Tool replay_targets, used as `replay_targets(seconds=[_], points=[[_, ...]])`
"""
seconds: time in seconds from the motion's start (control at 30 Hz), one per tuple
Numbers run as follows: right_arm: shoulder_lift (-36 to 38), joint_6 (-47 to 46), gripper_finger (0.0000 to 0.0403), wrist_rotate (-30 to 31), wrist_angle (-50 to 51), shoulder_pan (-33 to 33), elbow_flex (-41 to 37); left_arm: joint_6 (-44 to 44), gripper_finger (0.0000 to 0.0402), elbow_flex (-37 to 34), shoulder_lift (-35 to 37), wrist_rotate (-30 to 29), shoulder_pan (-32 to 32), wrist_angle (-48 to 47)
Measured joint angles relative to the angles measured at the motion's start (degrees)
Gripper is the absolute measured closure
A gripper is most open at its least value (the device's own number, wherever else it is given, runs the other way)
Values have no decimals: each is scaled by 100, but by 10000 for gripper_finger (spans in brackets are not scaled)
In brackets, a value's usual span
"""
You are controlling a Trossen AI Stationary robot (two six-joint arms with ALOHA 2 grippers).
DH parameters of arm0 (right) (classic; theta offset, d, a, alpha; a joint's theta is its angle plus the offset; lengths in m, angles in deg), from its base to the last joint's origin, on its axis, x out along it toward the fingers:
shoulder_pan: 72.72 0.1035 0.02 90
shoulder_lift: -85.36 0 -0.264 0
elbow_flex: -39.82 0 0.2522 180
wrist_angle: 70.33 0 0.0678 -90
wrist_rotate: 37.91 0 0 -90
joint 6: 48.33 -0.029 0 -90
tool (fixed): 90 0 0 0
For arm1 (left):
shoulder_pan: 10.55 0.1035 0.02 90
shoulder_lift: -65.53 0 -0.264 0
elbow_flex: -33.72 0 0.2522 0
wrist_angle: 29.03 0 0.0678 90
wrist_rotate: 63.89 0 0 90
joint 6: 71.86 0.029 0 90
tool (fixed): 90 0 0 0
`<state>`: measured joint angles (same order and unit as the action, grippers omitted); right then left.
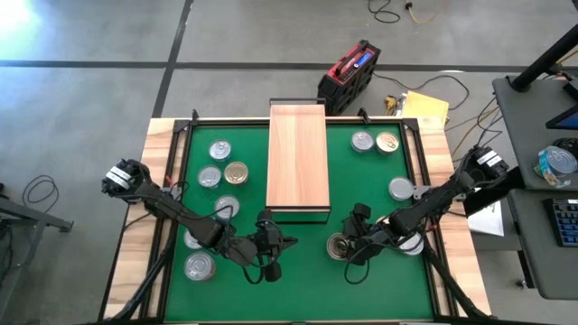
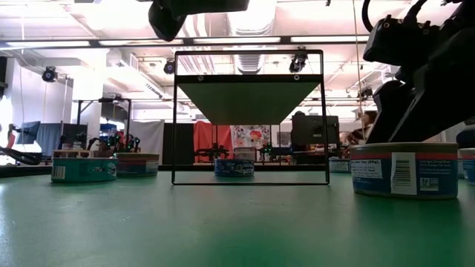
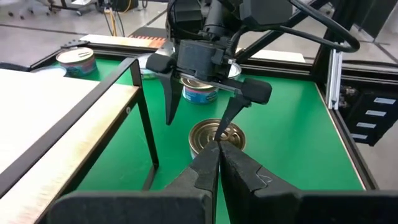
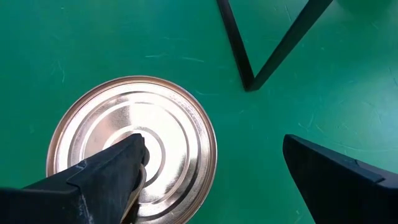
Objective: Stack canned seafood by type on shelf
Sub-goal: Put the bottom center dark blue tuna can on the shelf
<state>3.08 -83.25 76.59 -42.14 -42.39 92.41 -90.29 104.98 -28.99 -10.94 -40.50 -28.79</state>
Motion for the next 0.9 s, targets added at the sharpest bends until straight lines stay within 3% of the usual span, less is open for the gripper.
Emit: replay_targets(seconds=[0.9], points=[[9,206,23,106,-61,0,2,15,401,0,0,-136,6,11]])
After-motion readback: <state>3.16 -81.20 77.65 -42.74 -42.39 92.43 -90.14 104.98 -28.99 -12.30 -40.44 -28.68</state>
